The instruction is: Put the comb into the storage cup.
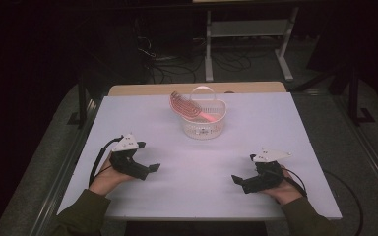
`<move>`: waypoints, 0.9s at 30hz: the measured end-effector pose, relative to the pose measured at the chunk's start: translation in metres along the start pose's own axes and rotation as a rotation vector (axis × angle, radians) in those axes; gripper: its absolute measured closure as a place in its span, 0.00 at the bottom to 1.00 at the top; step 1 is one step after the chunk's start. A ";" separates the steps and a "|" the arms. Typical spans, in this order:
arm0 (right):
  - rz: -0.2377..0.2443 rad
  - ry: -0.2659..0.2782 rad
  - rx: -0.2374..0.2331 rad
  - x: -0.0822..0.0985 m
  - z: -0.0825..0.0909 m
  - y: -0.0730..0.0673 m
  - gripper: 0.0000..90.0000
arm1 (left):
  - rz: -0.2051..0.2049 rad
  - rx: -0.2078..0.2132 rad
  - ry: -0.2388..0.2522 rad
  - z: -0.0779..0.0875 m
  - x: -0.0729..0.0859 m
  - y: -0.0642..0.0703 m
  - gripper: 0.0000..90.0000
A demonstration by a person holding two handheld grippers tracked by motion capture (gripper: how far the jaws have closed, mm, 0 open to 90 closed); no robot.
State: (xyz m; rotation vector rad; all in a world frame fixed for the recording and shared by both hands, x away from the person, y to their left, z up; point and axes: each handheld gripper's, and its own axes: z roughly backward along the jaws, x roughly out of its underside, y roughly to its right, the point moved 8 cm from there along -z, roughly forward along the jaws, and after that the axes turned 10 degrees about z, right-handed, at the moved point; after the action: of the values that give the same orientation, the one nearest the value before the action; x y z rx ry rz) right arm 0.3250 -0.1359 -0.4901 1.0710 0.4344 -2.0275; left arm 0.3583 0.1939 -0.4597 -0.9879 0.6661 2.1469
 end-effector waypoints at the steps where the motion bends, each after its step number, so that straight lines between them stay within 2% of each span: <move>1: 0.001 -0.002 0.000 0.000 0.000 0.000 0.00 | 0.001 0.003 0.000 0.001 0.002 0.000 0.00; 10: 0.004 -0.005 0.003 0.000 0.000 0.000 0.00 | 0.017 0.014 -0.037 0.006 0.026 0.004 0.00; 20: 0.005 -0.006 0.005 0.000 0.000 0.000 0.00 | 0.021 0.030 -0.043 0.005 0.040 0.015 0.00; 27: 0.004 -0.007 0.006 0.001 0.000 0.000 0.00 | 0.037 0.020 -0.037 0.006 0.041 0.014 0.00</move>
State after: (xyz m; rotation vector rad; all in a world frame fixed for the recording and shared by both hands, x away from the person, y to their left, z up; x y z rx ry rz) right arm 0.3249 -0.1358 -0.4907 1.0673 0.4222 -2.0298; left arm 0.3255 0.2039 -0.4871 -0.9301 0.6918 2.1815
